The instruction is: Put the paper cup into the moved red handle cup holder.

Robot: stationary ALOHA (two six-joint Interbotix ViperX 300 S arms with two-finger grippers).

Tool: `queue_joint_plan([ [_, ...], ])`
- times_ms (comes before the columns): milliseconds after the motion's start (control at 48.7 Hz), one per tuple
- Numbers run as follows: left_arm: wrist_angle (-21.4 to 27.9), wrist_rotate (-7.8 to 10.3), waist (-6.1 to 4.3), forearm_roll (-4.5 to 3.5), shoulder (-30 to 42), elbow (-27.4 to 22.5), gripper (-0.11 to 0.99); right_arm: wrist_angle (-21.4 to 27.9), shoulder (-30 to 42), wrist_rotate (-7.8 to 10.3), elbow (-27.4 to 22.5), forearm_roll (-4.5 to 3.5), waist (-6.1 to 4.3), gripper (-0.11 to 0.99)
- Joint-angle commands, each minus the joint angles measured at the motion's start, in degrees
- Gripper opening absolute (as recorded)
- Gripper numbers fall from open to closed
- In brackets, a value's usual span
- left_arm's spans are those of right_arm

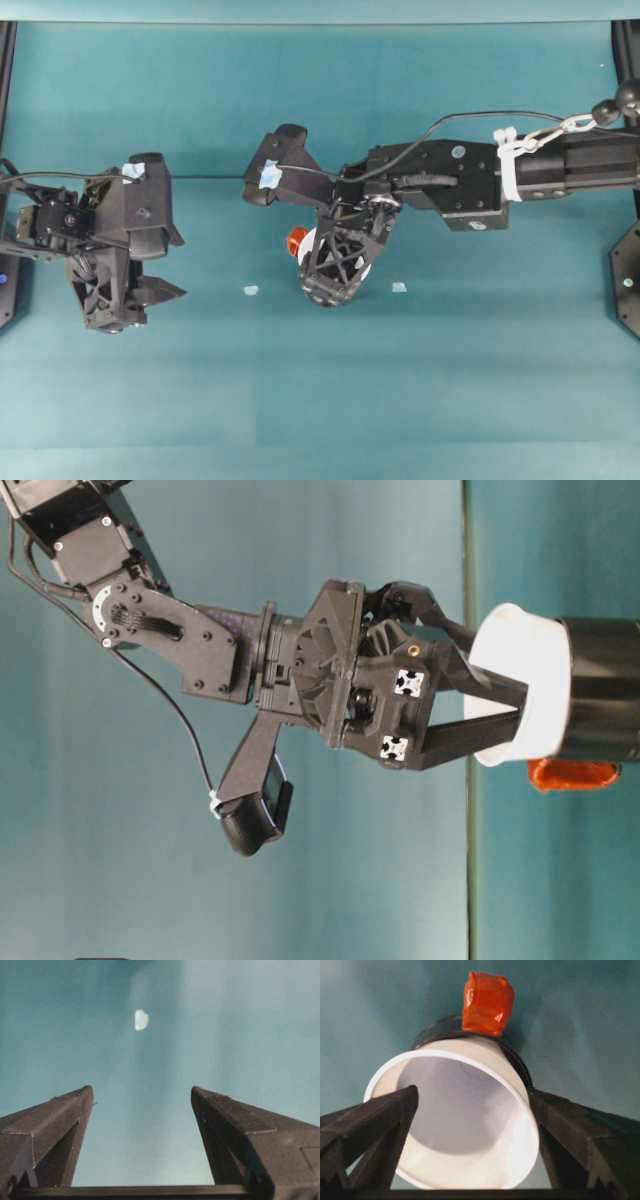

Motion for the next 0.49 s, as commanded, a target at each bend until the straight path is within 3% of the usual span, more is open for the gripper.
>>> queue_joint_plan([
  [0, -0.44, -0.09, 0.00, 0.00, -0.53, -0.62, 0.85, -0.26, -1.23, -0.26, -1.49, 0.00, 0.44, 0.89],
  [308, -0.44, -0.18, 0.00, 0.00, -0.44, -0.70, 0.85, 1.32, -2.29, 0.00, -6.59, 0.00, 1.58, 0.88],
  [473, -0.44, -0.18, 0.00, 0.00, -0.53, -0.70, 0.85, 5.71, -3.87, 0.00, -9.93, -0.09, 1.76, 0.88],
])
